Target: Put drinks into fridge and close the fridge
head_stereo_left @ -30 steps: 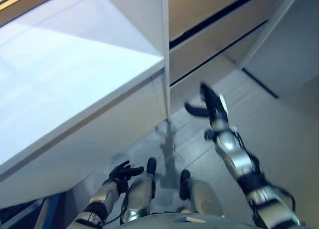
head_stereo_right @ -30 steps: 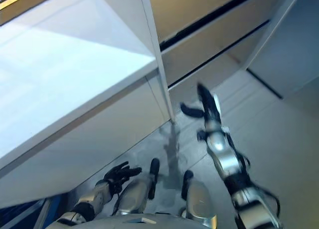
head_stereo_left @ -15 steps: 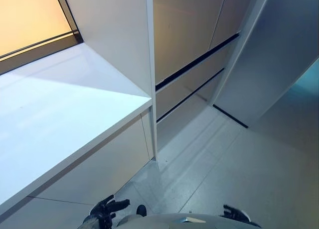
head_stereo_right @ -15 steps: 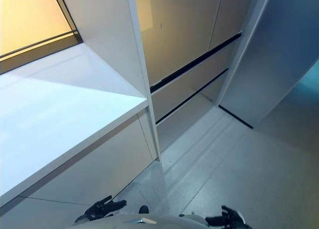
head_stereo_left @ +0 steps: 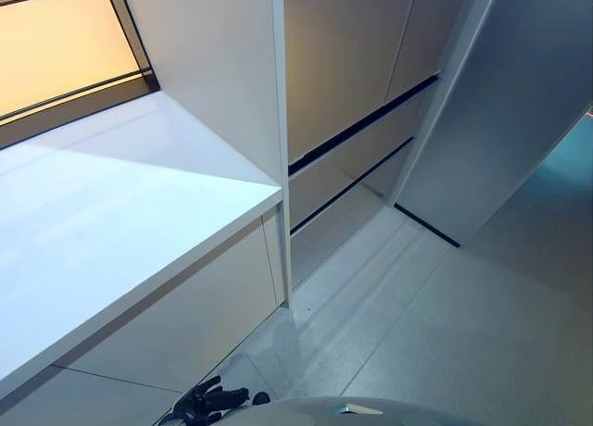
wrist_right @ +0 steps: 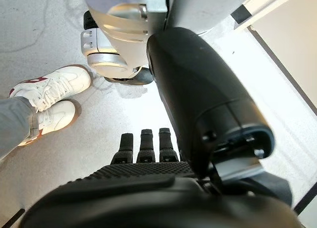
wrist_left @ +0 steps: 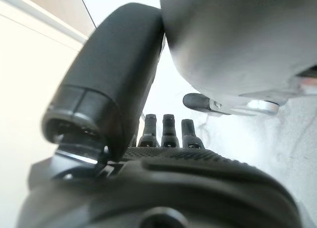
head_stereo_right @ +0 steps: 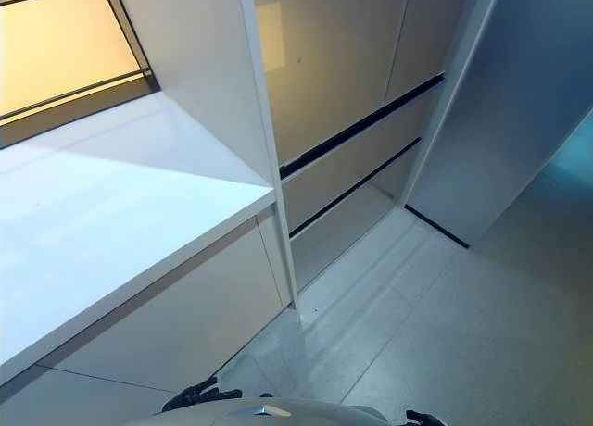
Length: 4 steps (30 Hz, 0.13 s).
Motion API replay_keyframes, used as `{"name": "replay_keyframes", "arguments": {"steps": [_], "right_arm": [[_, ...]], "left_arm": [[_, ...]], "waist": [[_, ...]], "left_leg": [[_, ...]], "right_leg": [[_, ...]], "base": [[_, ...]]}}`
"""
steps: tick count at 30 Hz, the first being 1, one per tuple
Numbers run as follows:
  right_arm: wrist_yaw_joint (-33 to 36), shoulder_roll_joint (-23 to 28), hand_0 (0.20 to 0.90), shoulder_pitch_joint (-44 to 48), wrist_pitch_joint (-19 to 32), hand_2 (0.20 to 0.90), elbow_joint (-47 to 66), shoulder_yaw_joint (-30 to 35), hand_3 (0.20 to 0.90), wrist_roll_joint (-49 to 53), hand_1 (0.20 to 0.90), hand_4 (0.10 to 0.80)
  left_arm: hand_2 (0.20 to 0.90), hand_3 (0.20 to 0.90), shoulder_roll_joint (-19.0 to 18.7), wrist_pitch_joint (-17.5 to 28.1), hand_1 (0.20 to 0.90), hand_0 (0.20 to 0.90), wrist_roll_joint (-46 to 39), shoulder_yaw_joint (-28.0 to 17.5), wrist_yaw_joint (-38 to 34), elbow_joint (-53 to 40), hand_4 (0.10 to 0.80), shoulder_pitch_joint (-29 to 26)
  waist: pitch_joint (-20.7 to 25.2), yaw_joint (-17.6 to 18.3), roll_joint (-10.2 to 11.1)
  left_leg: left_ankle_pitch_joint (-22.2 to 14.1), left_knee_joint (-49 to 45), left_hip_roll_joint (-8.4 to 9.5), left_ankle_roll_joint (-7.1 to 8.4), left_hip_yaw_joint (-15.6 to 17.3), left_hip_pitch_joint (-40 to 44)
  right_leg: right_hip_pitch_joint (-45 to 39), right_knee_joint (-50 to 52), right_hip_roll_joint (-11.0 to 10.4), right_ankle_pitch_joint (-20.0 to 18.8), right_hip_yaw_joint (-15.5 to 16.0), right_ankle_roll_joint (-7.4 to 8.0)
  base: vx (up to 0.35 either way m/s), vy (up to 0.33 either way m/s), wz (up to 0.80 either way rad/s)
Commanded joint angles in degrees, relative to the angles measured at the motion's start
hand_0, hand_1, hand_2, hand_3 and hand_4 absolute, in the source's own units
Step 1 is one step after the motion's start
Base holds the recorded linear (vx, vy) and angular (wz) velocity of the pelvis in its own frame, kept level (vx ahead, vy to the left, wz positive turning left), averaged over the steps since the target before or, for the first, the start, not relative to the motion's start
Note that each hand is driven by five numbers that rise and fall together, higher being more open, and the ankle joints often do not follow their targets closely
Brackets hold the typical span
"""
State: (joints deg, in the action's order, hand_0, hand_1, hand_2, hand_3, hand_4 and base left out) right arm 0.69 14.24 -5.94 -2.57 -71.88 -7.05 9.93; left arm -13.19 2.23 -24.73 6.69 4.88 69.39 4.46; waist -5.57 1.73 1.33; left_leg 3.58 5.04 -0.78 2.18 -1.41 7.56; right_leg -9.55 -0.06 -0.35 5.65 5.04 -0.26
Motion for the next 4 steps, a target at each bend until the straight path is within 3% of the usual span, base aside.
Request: {"name": "replay_keyframes", "arguments": {"steps": [1,4], "right_arm": [[-1.0,-0.1,0.900,1.8,0.0,0.900,-1.2,-0.5,0.900,-1.2,0.900,0.800],[-1.3,-0.1,0.900,1.9,-0.2,0.900,-0.9,-0.7,0.900,-1.4,0.900,0.800]], "left_arm": [[0.900,0.900,0.4,0.0,0.900,0.900,1.1,0.2,0.1,2.1,0.800,-2.5],[0.900,0.900,0.3,-0.1,0.900,0.900,0.3,0.2,1.2,1.9,0.800,-2.5]], "waist": [[-0.9,-0.5,0.2],[-1.0,-0.5,0.2]], "left_leg": [[-6.5,-2.6,4.50,-5.04,1.2,0.0],[-6.6,-2.7,4.48,-5.10,1.2,-0.1]], "right_leg": [[3.7,0.8,-0.2,-4.6,-1.2,2.84],[3.9,0.9,-0.2,-4.6,-1.3,2.85]], "base": [[0.000,0.000,0.00],[0.000,0.000,0.00]]}}
